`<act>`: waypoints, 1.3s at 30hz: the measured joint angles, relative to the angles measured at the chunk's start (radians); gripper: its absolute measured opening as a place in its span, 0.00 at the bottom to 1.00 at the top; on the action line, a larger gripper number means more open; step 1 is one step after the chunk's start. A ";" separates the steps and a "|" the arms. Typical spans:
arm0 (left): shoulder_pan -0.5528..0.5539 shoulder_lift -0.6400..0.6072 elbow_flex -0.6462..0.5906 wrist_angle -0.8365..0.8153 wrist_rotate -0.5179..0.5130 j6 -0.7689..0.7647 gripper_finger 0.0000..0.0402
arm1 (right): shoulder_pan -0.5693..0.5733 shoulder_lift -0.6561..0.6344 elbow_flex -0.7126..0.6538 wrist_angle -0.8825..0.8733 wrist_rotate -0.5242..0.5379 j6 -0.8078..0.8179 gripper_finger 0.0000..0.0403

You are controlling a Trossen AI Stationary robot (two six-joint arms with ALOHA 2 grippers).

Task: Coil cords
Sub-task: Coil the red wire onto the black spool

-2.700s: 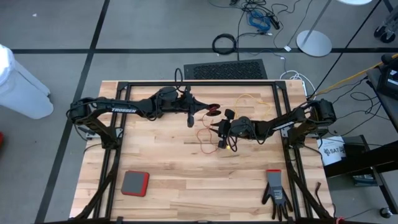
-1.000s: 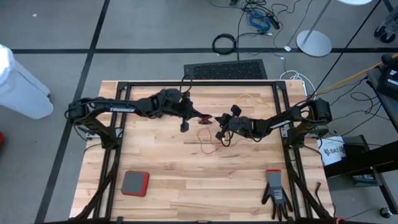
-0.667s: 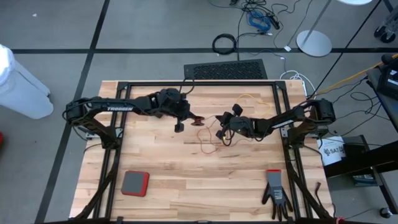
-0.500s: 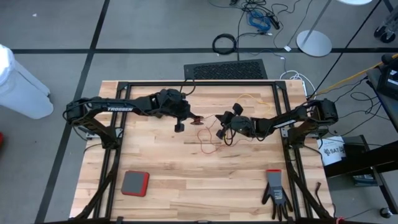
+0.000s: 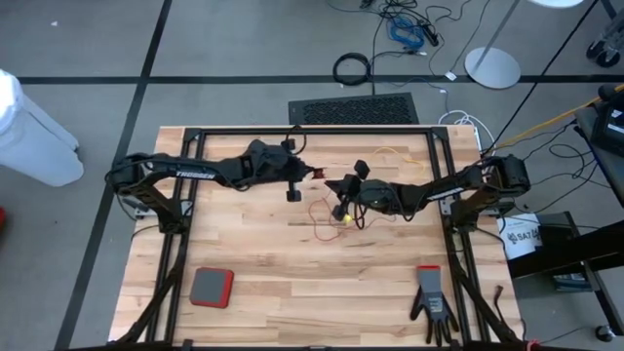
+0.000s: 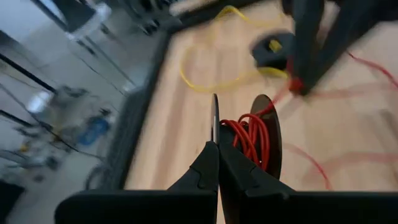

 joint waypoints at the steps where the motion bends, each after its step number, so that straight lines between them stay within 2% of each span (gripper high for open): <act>1: -0.003 0.009 0.001 0.035 -0.009 0.011 0.00 | 0.000 0.000 0.005 0.006 0.000 -0.008 0.00; 6: -0.018 0.049 0.000 0.156 -0.053 0.008 0.00 | -0.002 0.000 0.008 0.060 0.004 -0.030 0.00; 12: -0.027 0.083 0.000 0.347 -0.103 -0.105 0.00 | -0.002 0.000 0.009 0.089 0.028 -0.085 0.00; 15: -0.027 0.095 -0.001 0.421 -0.120 -0.195 0.00 | 0.008 0.000 0.009 0.091 0.104 -0.144 0.00; 19: -0.027 0.109 -0.001 0.497 -0.121 -0.306 0.00 | 0.020 0.000 0.010 0.104 0.178 -0.221 0.00; 27: -0.024 0.126 -0.001 0.598 -0.092 -0.450 0.00 | 0.022 0.004 0.010 0.109 0.226 -0.277 0.00; 33: 0.011 0.126 -0.001 0.589 0.019 -0.516 0.00 | 0.044 0.019 0.009 0.096 0.349 -0.346 0.00; 36: 0.044 0.126 0.000 0.570 0.125 -0.572 0.00 | 0.048 0.019 0.008 0.085 0.390 -0.381 0.00; 39: 0.073 0.125 0.001 0.547 0.227 -0.587 0.00 | 0.048 0.019 -0.001 0.082 0.387 -0.394 0.00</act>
